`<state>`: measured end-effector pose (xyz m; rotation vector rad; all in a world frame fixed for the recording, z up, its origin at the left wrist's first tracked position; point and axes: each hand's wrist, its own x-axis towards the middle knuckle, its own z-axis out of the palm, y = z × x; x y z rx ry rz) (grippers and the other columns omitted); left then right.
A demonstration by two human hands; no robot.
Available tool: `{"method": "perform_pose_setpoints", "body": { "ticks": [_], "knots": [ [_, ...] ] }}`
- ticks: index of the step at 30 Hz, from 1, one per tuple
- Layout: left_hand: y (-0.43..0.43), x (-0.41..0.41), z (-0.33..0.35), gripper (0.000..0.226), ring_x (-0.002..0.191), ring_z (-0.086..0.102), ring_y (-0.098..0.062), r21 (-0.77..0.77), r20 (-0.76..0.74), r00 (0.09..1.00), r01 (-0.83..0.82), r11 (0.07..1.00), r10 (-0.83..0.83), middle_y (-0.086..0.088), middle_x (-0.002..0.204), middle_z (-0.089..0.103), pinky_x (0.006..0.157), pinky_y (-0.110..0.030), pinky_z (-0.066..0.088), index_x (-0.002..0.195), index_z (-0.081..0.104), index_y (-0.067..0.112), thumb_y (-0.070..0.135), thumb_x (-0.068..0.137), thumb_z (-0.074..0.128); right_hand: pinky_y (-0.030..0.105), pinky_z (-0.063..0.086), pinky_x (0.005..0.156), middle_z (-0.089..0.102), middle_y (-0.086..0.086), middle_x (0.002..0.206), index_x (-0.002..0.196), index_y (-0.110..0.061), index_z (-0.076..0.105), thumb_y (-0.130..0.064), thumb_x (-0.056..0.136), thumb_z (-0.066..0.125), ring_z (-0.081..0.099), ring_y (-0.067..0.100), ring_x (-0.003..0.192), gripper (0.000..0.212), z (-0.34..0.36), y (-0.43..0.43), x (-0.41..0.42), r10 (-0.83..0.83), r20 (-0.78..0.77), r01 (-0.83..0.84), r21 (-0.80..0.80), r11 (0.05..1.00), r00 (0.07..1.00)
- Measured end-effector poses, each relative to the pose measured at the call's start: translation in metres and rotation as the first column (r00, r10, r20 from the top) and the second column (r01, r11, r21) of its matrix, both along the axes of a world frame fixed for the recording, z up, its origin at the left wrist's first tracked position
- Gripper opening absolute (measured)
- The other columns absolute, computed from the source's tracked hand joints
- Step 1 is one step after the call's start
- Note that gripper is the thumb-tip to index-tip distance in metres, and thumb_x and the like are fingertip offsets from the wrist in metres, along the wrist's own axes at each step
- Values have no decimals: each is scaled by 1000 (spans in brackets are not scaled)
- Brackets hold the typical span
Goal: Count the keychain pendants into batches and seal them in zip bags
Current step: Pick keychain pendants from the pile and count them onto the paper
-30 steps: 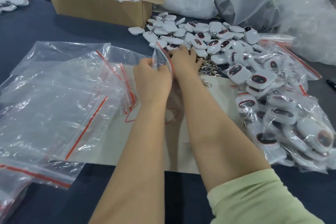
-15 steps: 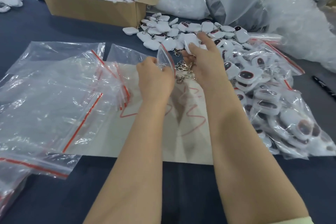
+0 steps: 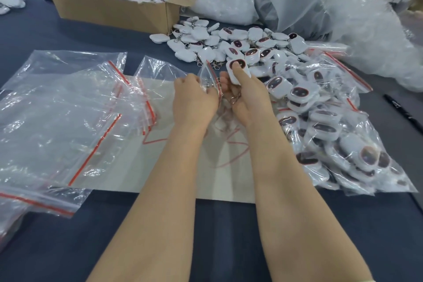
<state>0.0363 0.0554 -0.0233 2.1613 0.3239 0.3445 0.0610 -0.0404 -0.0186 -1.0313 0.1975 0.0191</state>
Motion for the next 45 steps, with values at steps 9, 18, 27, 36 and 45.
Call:
{"method": "perform_pose_setpoints", "body": {
  "ticks": [9,18,27,36,45],
  "knots": [
    [0,-1,-1,33,104,54,-25,-10,12,1000,-3,1000,3,-10,127,47,82,-26,37,118,54,8,24,89,53,22,57,75,64,6,86,90,-8,59,-4,94,57,65,15,77,6,-4,2,1,6,138,16,-161,987,990],
    [0,-2,-2,34,108,52,-25,-5,8,1000,-2,1000,2,-10,130,44,81,-25,32,121,52,9,25,90,52,24,57,72,66,6,87,90,-11,60,-7,96,55,67,15,77,9,-5,2,2,10,162,16,-158,987,987],
    [0,-1,-3,36,109,52,-26,7,6,1000,0,1000,0,-10,131,44,79,-25,32,122,51,9,27,91,53,25,59,74,66,9,93,93,-7,60,-10,101,45,66,17,80,17,-6,-1,3,39,150,-25,-94,995,988],
    [0,-1,-3,36,110,51,-26,0,5,1000,-8,1000,8,-10,131,44,80,-25,32,122,51,7,26,91,52,19,55,79,63,13,101,113,1,53,11,95,40,64,13,85,25,-6,1,1,96,169,-53,-241,969,981],
    [-1,-1,-3,35,110,52,-26,-5,2,1000,-9,1000,9,-10,130,44,81,-25,33,121,51,9,26,91,53,21,56,71,64,7,87,92,-7,58,-6,96,53,65,14,75,6,-2,3,0,79,142,-58,-150,987,987]
  ]
}}
